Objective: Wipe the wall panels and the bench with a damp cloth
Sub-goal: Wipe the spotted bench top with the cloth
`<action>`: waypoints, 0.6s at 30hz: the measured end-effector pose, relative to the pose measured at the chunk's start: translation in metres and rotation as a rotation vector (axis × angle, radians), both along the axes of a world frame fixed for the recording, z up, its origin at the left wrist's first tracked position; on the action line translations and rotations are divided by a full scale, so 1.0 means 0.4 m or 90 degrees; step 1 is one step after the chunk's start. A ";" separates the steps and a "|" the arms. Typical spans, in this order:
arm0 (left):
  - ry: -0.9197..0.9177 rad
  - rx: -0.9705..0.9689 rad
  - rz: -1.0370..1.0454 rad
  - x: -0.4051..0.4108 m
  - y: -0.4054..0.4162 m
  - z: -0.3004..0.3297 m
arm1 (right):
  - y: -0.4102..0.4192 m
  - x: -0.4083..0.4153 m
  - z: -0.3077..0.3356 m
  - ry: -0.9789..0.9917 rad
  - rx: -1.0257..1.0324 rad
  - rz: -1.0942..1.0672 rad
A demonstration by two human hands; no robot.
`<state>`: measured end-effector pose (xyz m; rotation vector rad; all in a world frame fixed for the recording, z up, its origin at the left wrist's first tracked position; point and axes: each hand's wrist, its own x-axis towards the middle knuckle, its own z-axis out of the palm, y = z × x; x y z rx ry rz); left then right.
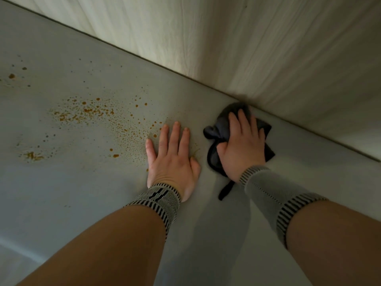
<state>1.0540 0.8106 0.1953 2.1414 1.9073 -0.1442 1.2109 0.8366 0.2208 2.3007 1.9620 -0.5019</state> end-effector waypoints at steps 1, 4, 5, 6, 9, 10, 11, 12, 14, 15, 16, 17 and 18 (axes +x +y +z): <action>-0.005 -0.019 -0.003 -0.001 0.002 0.010 | -0.012 -0.005 0.007 0.028 -0.009 -0.004; -0.048 -0.074 -0.009 -0.013 0.014 0.057 | -0.044 0.001 0.067 0.156 -0.006 -0.089; -0.076 -0.080 0.002 -0.025 0.017 0.074 | -0.061 -0.009 0.091 0.203 0.015 -0.122; -0.106 -0.073 0.022 -0.040 0.017 0.092 | -0.081 -0.030 0.118 0.253 0.030 -0.125; -0.181 -0.025 0.129 -0.097 -0.007 0.127 | -0.142 -0.119 0.145 0.304 0.013 0.060; -0.203 -0.006 0.174 -0.113 -0.023 0.137 | -0.154 -0.130 0.131 0.270 0.009 0.085; -0.228 0.025 0.219 -0.124 -0.040 0.142 | -0.156 -0.125 0.115 0.229 0.015 0.058; -0.253 0.062 0.256 -0.130 -0.053 0.147 | -0.151 -0.111 0.099 0.191 0.027 0.002; -0.295 0.119 0.280 -0.120 -0.063 0.157 | -0.148 -0.067 0.056 0.110 0.048 -0.106; -0.307 0.131 0.258 -0.106 -0.061 0.159 | -0.151 -0.047 0.033 0.069 0.045 -0.129; -0.303 0.122 0.203 -0.091 -0.061 0.158 | -0.159 -0.035 0.006 0.037 0.039 -0.128; -0.265 0.087 0.118 -0.074 -0.064 0.150 | -0.169 -0.031 -0.018 0.009 0.040 -0.114; -0.189 0.040 0.024 -0.058 -0.070 0.129 | -0.179 -0.029 -0.041 -0.014 0.052 -0.097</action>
